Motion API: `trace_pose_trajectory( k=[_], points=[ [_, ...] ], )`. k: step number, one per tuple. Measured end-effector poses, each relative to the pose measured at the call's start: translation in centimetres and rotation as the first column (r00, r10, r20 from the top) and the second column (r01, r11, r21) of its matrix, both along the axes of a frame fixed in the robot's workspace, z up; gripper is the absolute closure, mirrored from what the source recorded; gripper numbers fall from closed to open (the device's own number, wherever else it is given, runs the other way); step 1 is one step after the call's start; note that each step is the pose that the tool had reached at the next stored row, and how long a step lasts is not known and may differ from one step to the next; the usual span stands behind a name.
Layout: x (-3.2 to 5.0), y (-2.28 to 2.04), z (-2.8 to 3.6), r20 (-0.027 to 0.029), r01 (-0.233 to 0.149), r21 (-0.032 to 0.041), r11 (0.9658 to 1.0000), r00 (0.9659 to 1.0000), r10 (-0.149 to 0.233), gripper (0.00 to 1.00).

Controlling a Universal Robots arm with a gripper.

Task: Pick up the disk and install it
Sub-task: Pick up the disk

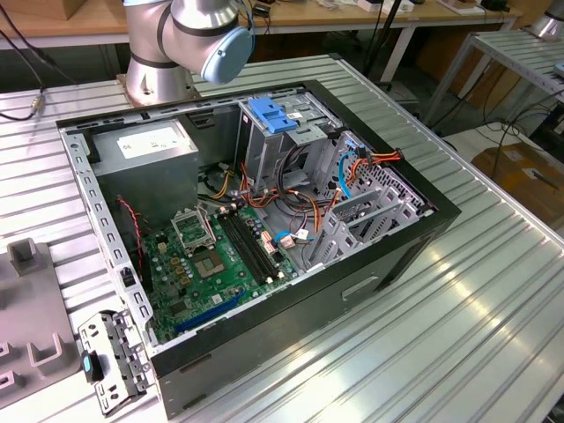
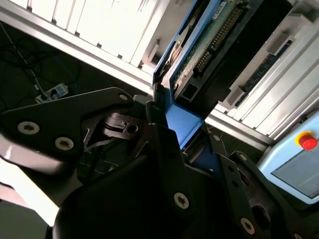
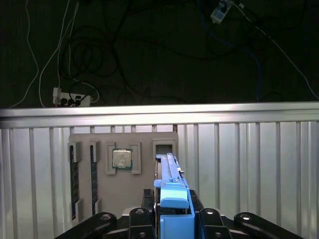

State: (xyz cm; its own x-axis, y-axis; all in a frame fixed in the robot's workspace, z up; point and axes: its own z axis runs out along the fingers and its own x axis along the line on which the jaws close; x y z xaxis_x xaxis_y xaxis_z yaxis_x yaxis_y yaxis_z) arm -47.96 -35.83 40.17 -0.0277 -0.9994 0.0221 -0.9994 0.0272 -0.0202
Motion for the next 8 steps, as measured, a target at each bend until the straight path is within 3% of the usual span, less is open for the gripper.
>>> trace_pose_trajectory(
  k=[8],
  points=[
    [0.00,0.00,0.87,-0.0012,0.000,0.0001,1.0000,1.0000,0.000,0.63]
  ],
)
